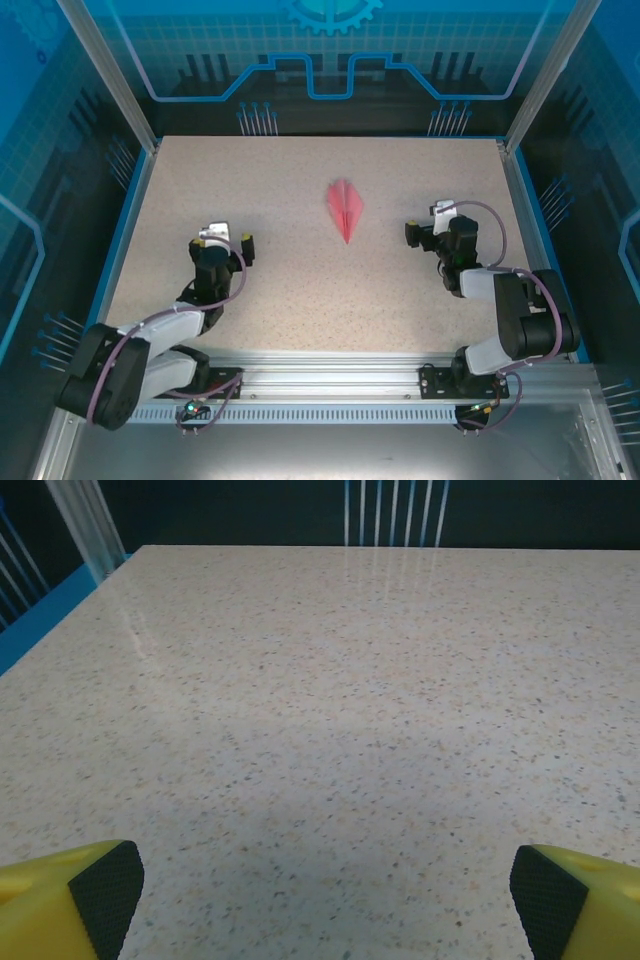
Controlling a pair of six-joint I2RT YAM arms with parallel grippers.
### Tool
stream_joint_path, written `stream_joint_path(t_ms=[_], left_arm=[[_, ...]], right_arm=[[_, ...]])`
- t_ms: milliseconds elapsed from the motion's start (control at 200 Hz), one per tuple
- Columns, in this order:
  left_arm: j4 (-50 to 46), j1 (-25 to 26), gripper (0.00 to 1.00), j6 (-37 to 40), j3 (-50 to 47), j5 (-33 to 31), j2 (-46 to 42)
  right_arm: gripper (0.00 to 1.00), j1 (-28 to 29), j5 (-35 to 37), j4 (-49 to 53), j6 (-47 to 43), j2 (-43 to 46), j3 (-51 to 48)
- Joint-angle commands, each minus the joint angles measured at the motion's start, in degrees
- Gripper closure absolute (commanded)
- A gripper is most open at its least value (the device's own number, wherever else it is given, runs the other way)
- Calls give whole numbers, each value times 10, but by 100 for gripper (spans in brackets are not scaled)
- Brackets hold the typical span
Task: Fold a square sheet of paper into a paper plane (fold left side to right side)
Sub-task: Reset both arms
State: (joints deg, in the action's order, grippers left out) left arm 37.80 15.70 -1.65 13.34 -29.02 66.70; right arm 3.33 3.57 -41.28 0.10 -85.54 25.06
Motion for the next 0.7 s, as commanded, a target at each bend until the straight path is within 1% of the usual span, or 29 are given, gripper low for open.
stream_joint_path(t_ms=[0,25,80,295,350,380,420,495,550,695], left_arm=[[90,-13,2,28,8,43,40],[98,-14,2,34,12,50,50],[69,-16,2,38,29,61,57],[113,-21,2,48,-5,93,40],[105,-22,2,47,-2,105,39],[92,-22,1,34,2,113,36],[80,-19,2,42,7,133,34],[75,-21,1,35,7,121,33],[90,-22,2,36,6,124,41],[73,-30,1,25,16,124,43]], right_arm=[[0,-2,-5,-22,-6,-6,-6],[1,-1,-5,-22,-6,-6,-6],[1,-2,-5,-22,-7,-6,-6],[0,-2,-5,-22,-6,-6,-6],[0,-1,-5,-22,-7,-6,-7],[0,-1,-5,-22,-7,-6,-6],[0,-1,-5,-22,-7,-6,-6],[1,-1,-5,-22,-7,-6,-6],[0,-1,-5,-22,-7,-6,-6],[0,-1,-5,-22,-7,-6,-6]])
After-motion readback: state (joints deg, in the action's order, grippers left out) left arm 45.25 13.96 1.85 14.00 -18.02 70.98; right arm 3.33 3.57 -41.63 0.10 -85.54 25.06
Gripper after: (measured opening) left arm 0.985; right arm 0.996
